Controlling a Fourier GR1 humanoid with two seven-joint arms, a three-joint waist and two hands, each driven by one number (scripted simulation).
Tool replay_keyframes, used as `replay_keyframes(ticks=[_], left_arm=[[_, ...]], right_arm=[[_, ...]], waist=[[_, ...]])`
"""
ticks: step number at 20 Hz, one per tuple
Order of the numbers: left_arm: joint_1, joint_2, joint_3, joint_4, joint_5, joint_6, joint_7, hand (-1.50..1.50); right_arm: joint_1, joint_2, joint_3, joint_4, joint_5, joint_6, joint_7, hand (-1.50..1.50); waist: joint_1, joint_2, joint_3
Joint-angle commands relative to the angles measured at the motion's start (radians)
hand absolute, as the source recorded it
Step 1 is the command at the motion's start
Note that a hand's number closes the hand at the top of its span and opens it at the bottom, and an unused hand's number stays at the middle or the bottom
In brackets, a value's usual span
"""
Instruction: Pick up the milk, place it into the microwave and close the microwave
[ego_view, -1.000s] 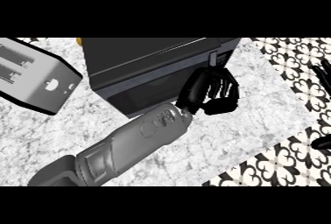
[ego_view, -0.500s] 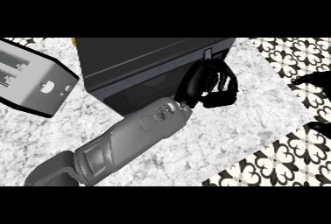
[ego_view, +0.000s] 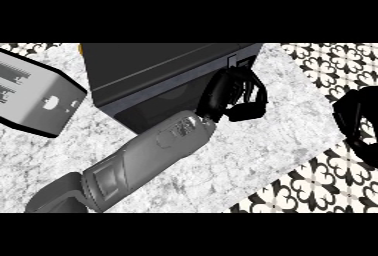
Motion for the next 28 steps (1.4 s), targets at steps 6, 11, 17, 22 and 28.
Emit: replay_keyframes(ticks=[6, 11, 17, 22, 28], left_arm=[[-0.053, -0.028, 0.014, 0.042, 0.022, 0.03, -0.013, 1.5], [-0.038, -0.027, 0.014, 0.023, 0.027, 0.057, -0.033, 1.5], [-0.037, -0.027, 0.01, 0.013, 0.033, 0.088, -0.044, 1.5], [0.011, -0.029, 0.054, 0.044, 0.106, 0.127, 0.037, 1.5], [0.102, -0.03, 0.28, -0.079, 0.323, 0.1, 0.0, 1.5]], right_arm=[[0.01, -0.003, 0.041, -0.093, -0.04, 0.095, -0.018, 1.5], [0.018, -0.005, 0.051, -0.142, -0.064, 0.095, 0.005, 1.5], [0.026, -0.011, 0.053, -0.189, -0.089, 0.096, 0.028, 1.5], [0.071, -0.044, 0.139, -0.22, -0.077, 0.142, 0.11, 1.5], [0.127, -0.022, 0.177, -0.278, -0.112, 0.124, 0.132, 1.5]], waist=[[-0.045, 0.006, 0.003], [-0.049, 0.007, 0.003], [-0.058, 0.006, 0.004], [-0.015, 0.03, 0.0], [0.025, 0.03, -0.018]])
